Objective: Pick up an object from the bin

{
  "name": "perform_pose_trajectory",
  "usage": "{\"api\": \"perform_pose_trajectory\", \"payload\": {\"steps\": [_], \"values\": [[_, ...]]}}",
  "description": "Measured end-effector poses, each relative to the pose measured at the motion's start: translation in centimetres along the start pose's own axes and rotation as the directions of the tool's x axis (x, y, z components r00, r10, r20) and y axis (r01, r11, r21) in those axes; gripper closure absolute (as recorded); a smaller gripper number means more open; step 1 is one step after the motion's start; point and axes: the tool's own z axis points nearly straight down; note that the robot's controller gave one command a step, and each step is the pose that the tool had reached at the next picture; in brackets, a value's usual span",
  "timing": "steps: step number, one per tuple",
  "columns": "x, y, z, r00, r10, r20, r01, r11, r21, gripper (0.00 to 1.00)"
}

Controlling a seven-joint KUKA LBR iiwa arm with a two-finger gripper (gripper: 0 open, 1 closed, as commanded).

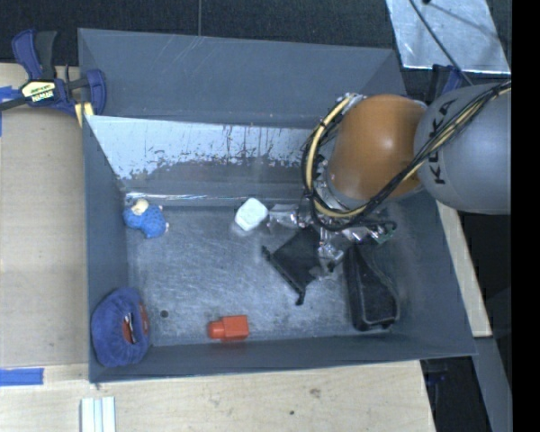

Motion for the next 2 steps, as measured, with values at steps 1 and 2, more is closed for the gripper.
{"api": "perform_pose_trajectory", "payload": {"steps": [1,2], "values": [[0.0,0.0,-0.2,1.000,0.003,0.000,-0.003,1.000,-0.001,1.00],[0.1,-0.9,-19.1,0.999,-0.043,0.005,0.043,0.999,0.006,1.00]]}}
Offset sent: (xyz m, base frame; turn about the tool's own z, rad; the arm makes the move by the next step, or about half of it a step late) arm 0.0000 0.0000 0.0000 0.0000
